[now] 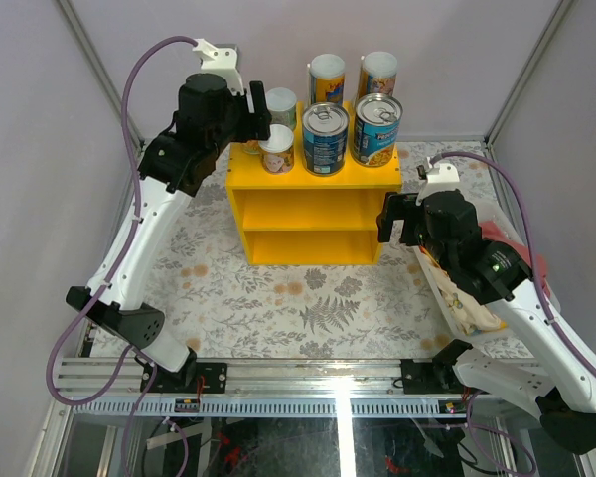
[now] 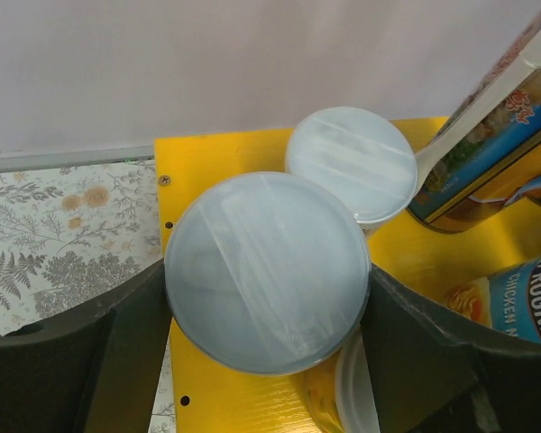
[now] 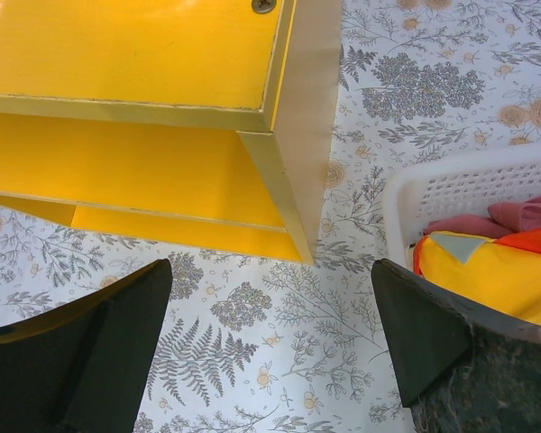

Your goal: Place and organize the canned foods onto the counter

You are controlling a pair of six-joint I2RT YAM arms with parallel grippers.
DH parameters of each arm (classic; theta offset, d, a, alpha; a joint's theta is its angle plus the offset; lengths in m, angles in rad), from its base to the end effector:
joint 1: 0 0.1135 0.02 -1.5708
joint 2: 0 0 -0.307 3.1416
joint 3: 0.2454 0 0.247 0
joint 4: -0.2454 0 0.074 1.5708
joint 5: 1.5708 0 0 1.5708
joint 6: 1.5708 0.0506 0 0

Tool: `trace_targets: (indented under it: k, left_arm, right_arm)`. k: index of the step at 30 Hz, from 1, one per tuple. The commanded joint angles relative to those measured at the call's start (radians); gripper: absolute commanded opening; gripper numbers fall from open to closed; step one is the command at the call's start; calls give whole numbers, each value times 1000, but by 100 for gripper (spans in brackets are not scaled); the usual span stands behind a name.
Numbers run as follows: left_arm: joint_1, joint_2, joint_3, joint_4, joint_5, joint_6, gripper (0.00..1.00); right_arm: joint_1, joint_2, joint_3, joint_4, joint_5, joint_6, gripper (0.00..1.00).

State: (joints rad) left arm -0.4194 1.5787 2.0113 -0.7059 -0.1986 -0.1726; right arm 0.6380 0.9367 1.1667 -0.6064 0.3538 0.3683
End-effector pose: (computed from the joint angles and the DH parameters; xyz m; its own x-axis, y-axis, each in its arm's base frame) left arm 0.3089 -0.1268 0.5421 -0.2816 -0.0588 -0.9577 0.1800 0.9772 -0.1129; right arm 0.1476 0.0876 0.4292 -0.3834 0.1362 -0.9135 -0.1734 0.9609 0.2160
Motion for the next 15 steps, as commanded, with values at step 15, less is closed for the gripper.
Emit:
trace_targets:
  k: [15]
  left_arm:
    - [-21, -16, 3, 170, -108, 92, 0]
  right_arm:
    - [-8, -14, -9, 52, 0, -16, 99]
